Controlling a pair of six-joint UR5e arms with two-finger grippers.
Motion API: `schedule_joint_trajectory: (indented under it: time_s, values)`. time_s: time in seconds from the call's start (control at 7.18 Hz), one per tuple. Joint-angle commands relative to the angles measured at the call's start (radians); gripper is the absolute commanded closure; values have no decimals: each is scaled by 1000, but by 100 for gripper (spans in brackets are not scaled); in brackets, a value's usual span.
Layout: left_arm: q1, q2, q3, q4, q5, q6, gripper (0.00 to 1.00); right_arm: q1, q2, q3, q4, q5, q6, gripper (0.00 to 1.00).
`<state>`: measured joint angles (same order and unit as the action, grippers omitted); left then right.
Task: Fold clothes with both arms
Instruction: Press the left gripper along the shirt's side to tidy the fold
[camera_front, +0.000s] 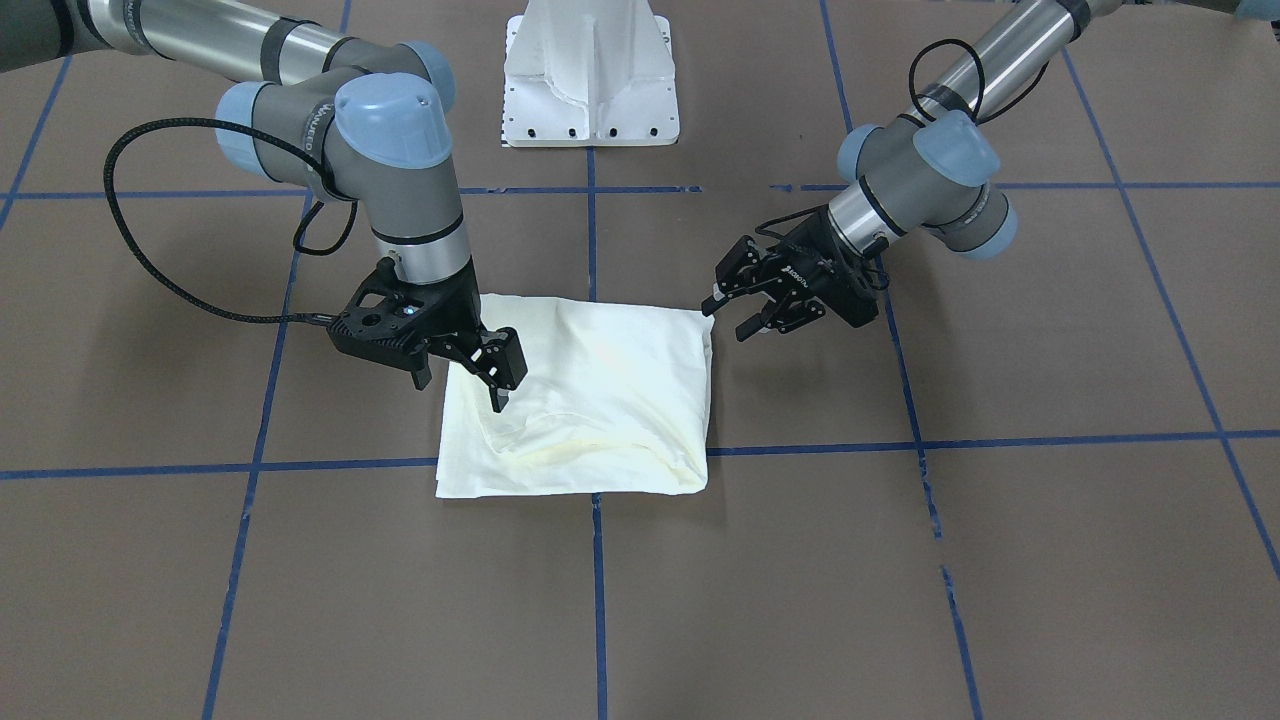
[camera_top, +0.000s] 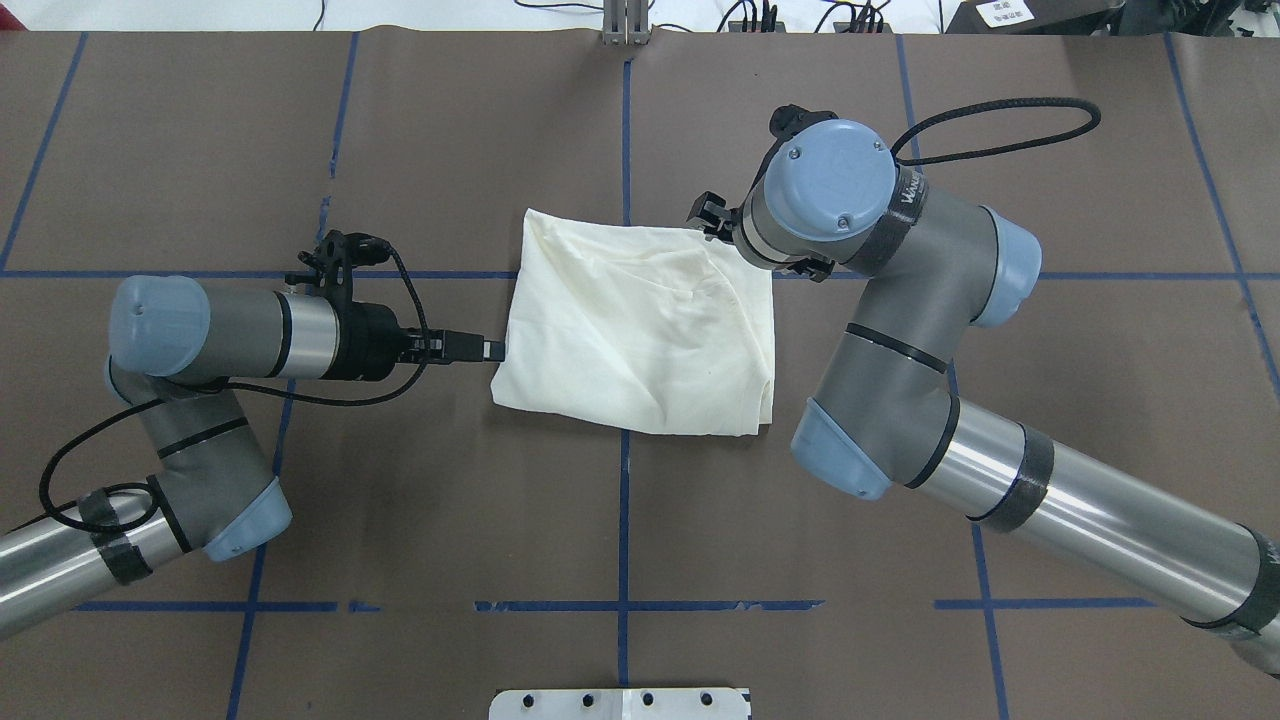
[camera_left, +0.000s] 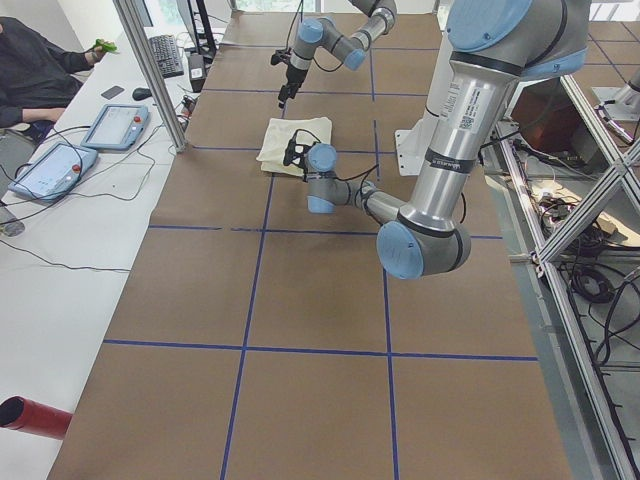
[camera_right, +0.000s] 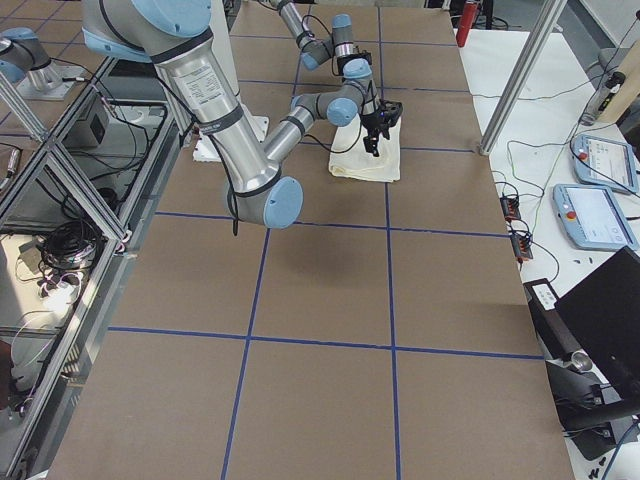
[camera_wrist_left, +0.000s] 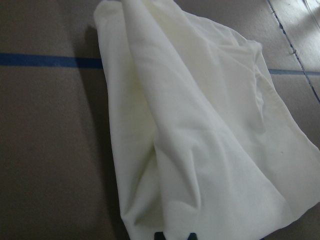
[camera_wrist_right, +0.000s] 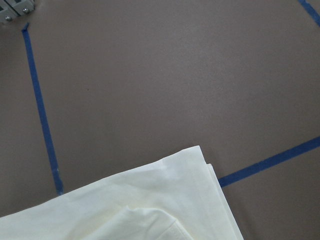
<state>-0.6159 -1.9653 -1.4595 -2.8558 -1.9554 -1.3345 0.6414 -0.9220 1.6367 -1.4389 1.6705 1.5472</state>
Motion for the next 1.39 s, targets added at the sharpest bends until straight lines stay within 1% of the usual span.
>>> schedule_joint_trajectory:
  time_s: [0.0,0.28,0.42,0.56,0.7,0.84,1.25]
  values:
    - [11,-56,-1,6,21,-109,35,0,-1,-1,0,0,-1,0]
    - [65,-49,13,9,99,-132,35,-2,-1,-1,0,0,-2,0]
    - [76,-47,25,9,107,-132,35,-2,-3,-3,0,0,-2,0]
    - [103,-43,28,10,131,-132,35,-3,-3,-3,0,0,-4,0]
    - [120,-44,56,10,171,-130,35,-3,-3,-3,0,0,-4,0]
    - [126,-43,76,7,179,-129,35,-3,-5,-3,0,2,-4,0]
    - [136,-40,77,7,181,-127,35,-3,-5,-3,0,0,-4,0]
